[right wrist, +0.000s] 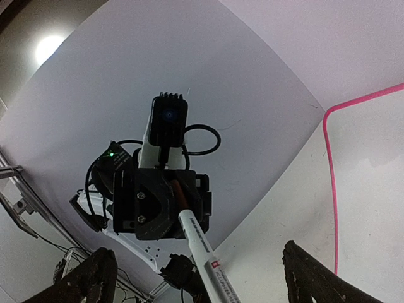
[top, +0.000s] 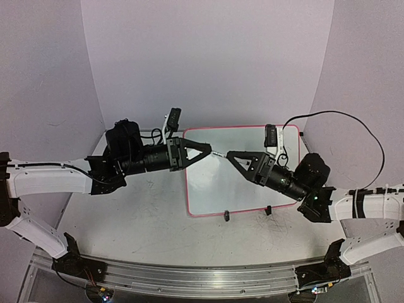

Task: Write a sentence on the whiteboard
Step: Pass from the left arm to the right

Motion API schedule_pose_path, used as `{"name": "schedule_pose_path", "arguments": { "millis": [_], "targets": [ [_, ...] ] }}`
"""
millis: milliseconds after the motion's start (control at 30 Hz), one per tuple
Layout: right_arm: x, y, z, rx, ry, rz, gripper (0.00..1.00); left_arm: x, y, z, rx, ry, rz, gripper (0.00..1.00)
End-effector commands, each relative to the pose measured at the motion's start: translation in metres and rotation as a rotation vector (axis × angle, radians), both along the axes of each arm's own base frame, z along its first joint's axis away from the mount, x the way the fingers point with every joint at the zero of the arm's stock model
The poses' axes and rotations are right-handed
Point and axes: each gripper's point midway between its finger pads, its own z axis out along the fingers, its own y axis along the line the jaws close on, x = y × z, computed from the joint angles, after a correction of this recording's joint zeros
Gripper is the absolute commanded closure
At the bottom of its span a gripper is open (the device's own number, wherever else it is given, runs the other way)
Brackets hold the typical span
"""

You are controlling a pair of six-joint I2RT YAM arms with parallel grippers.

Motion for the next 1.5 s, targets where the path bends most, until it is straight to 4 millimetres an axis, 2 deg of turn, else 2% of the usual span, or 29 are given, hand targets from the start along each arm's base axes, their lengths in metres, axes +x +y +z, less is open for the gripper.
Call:
{"name": "schedule_pose_path", "arguments": {
  "millis": [0, 100, 267, 400, 700, 867, 1100, 1167, 1233, 1333, 1367, 1467],
  "targets": [
    [-0.005, 0.0, 0.036, 0.096, -0.072, 0.049, 0.18, -0.006, 0.003, 0.014, -0.083, -0.005, -0.034, 1.0],
    [-0.002, 0.002, 0.035, 0.112, -0.047, 0.074, 0.3, -0.007, 0.003, 0.011, -0.095, 0.007, -0.038, 1.0],
    [-0.011, 0.011, 0.041, 0.181, -0.057, 0.173, 0.37, -0.006, 0.002, 0.009, -0.122, 0.026, -0.043, 1.0],
    [-0.014, 0.02, 0.042, 0.211, -0.062, 0.239, 0.47, -0.005, 0.0, 0.009, -0.142, 0.037, -0.048, 1.0],
    [-0.008, 0.025, 0.038, 0.211, -0.046, 0.236, 0.75, -0.003, -0.005, -0.003, -0.126, 0.06, -0.054, 1.0],
    [-0.006, 0.028, 0.032, 0.201, -0.031, 0.237, 0.8, -0.004, -0.003, 0.0, -0.131, 0.052, -0.052, 1.0],
    [-0.007, 0.023, 0.034, 0.207, -0.037, 0.222, 1.0, -0.005, 0.001, -0.005, -0.124, 0.06, -0.047, 1.0],
    [-0.007, 0.021, 0.033, 0.206, -0.038, 0.22, 1.0, -0.006, 0.002, -0.005, -0.124, 0.058, -0.047, 0.99],
    [-0.008, 0.019, 0.034, 0.208, -0.041, 0.215, 1.0, -0.006, 0.005, -0.003, -0.128, 0.053, -0.043, 0.92],
    [-0.008, 0.015, 0.034, 0.211, -0.046, 0.2, 1.0, -0.005, 0.011, -0.002, -0.133, 0.049, -0.022, 0.68],
    [-0.009, 0.014, 0.035, 0.212, -0.047, 0.196, 1.0, -0.004, 0.014, 0.0, -0.137, 0.046, -0.016, 0.64],
    [-0.009, 0.011, 0.035, 0.214, -0.053, 0.187, 1.0, -0.004, 0.021, 0.003, -0.143, 0.036, -0.001, 0.56]
  ]
}}
